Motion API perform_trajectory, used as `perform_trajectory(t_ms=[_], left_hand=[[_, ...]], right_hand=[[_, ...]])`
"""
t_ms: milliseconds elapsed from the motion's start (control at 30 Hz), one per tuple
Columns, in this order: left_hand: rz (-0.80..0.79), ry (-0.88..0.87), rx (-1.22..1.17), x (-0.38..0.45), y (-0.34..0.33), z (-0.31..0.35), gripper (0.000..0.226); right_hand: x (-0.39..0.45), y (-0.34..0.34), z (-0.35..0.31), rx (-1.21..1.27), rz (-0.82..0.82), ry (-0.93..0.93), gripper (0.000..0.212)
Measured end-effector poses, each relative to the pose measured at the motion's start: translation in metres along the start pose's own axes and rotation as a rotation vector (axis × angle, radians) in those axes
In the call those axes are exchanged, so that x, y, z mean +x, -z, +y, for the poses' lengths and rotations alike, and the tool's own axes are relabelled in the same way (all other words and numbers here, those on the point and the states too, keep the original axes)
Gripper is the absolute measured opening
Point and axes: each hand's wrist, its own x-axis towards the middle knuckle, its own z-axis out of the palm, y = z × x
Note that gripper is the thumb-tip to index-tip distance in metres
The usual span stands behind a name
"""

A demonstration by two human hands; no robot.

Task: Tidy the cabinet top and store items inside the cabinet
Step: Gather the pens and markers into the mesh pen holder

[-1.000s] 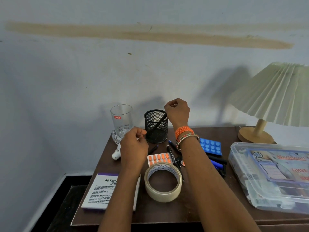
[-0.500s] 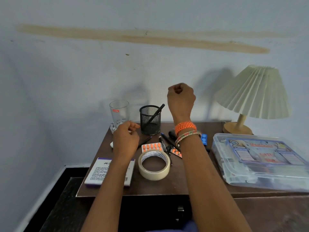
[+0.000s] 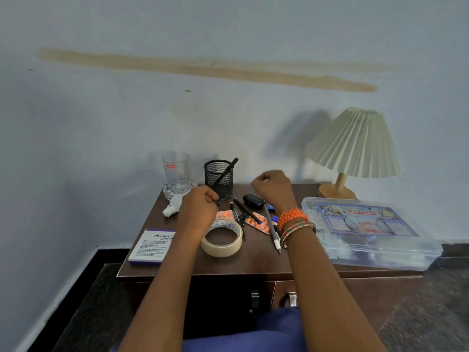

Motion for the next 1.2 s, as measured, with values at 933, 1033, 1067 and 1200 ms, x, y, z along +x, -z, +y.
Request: perform_trajectory(t_ms=[933,1033,1067,1200], left_hand=[[-0.064,0.050,0.063,0.026,-0.018,-0.024,0.020],[-0.030,0.021,0.010,0.024,-0.017,-0.020,0.020],[-0.033,0.016,-0.004,0.024,-0.015,-0.018,0.020],[-0.138,-0.013,0.013,0.024,-0.014,-0.008,0.018]], right_hand=[[0.028,-0.057,0.017,-0.726,-0.159,0.014,0.032],[0.028,-0.052,0.017,-0.676,-0.142,-0.008,0.035],[0.028,-0.048,0.017,-0.636,-0.132,-0.023,0.037],[0.033,-0.032,0.013,-0.358,-0.104,-0.052,0.032]])
